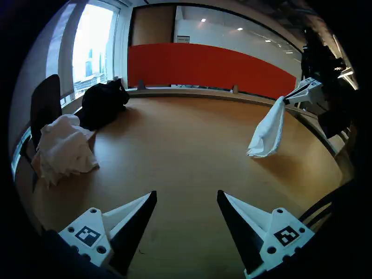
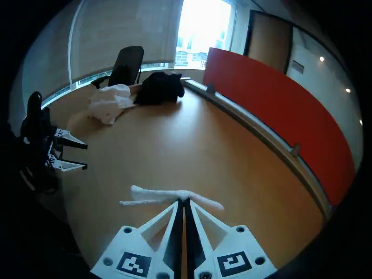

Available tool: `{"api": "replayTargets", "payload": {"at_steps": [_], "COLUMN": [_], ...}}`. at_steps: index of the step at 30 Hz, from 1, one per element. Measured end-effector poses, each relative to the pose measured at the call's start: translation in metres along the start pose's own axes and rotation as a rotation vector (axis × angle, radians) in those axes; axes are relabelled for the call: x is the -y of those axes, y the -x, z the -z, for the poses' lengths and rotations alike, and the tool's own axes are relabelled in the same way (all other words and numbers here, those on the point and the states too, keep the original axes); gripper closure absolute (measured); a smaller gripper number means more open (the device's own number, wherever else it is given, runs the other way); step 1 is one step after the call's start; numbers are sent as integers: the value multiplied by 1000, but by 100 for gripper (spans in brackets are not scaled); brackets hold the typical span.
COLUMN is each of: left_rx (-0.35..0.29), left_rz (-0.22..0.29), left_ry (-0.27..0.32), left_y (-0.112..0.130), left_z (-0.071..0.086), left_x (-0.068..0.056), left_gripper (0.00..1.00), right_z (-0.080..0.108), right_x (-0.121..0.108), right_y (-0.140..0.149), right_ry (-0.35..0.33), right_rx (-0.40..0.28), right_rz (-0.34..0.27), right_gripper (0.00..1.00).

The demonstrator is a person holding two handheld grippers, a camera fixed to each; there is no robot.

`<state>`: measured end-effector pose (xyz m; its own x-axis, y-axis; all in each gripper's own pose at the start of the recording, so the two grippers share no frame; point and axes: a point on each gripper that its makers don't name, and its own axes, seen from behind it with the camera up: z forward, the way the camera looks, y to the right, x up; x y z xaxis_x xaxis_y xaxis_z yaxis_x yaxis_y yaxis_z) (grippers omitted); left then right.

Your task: Fold towel

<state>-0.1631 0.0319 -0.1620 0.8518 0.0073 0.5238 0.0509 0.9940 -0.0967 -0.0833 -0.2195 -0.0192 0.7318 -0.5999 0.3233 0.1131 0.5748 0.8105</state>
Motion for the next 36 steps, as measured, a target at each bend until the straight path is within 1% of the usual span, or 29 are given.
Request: {"api": "replayTargets", "payload": {"at_steps": [3,9,15,24,36], "left_rx": [1,1,6,13,15], "left_rz": [-4,-11,-13,-19,-37], "left_ry": [3,4,-1,0,-1], "left_y": [-1,-3,-3,-5,-12], "left_z": [0,1,0,-2,-4], "left_x": [-1,0,3,1,-1], "left_gripper": [4,4,4,4,4], "right_z": [6,24,48,82,126], "right_x": [-8,-31,-63,-109,-166], "right_y": [1,5,21,59,110], "right_ry": [10,37,80,142,235], "right_rx": [4,10,34,90,144], "right_rz": [2,-14,-32,-74,-142], "right_gripper": [98,98,98,98,98]}}
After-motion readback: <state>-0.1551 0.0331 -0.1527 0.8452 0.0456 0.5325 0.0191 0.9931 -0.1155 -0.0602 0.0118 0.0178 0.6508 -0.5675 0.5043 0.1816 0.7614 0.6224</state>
